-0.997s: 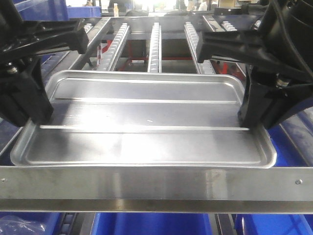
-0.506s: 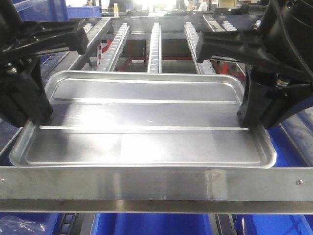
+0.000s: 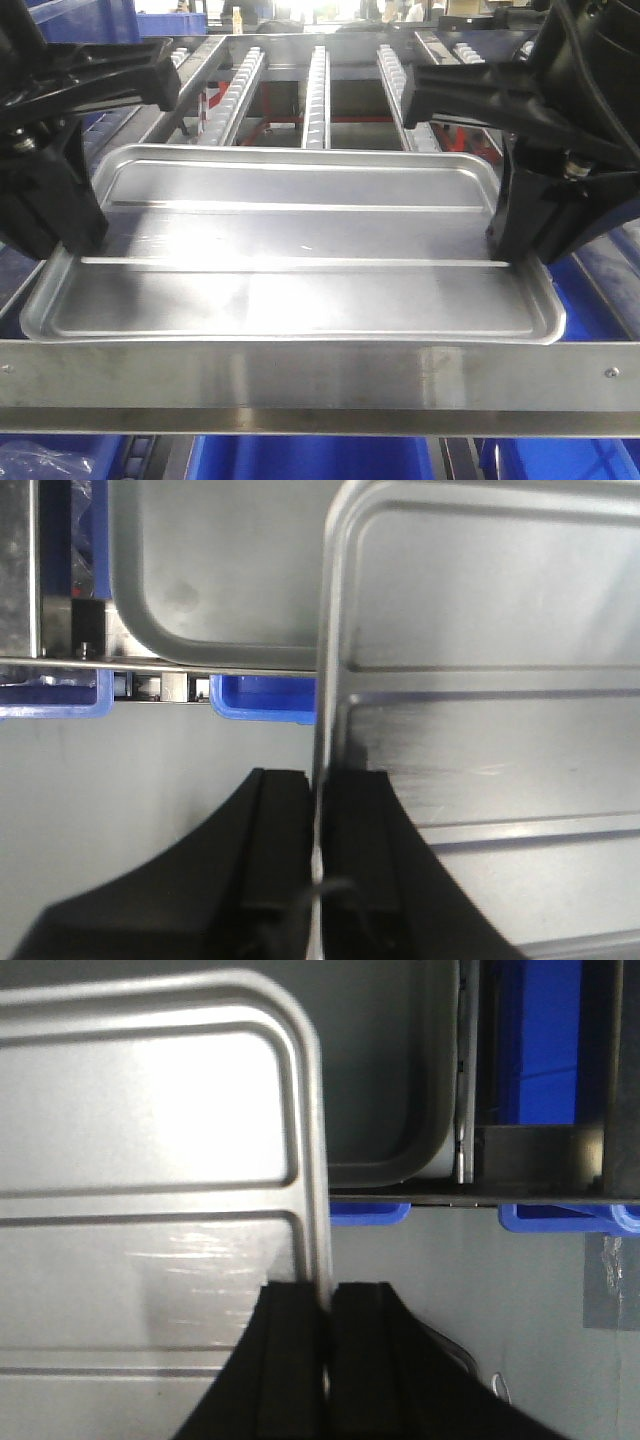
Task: Grab silver tray and place in blue box
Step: 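Close both grippers on the tray rims and lift the tray, then hold the tray level with both grippers while the base drives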
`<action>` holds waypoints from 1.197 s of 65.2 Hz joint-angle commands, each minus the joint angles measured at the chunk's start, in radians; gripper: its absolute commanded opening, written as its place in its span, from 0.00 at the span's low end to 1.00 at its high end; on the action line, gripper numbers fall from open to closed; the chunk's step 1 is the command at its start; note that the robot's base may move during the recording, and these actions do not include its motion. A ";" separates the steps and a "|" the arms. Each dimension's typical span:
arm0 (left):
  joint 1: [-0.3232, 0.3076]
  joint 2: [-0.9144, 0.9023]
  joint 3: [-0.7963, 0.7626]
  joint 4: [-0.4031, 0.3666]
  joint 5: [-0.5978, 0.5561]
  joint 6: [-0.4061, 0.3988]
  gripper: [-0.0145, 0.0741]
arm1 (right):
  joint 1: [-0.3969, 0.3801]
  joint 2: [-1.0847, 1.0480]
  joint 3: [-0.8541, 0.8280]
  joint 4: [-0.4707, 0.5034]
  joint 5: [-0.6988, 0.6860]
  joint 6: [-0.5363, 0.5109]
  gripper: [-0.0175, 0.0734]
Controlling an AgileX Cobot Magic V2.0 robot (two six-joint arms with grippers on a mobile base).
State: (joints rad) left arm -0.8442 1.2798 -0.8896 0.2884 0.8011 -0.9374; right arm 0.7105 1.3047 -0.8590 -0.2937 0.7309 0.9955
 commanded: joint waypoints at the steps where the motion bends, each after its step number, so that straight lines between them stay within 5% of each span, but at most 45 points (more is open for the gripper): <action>1: 0.000 -0.034 -0.019 0.063 0.063 -0.011 0.15 | -0.010 -0.033 -0.017 -0.085 0.058 0.005 0.25; 78: 0.000 -0.034 -0.019 0.052 0.063 -0.011 0.15 | -0.010 -0.033 -0.017 -0.085 0.057 0.005 0.25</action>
State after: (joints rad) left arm -0.8442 1.2781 -0.8896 0.2881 0.8050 -0.9374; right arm 0.7105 1.3047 -0.8590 -0.2937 0.7309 0.9975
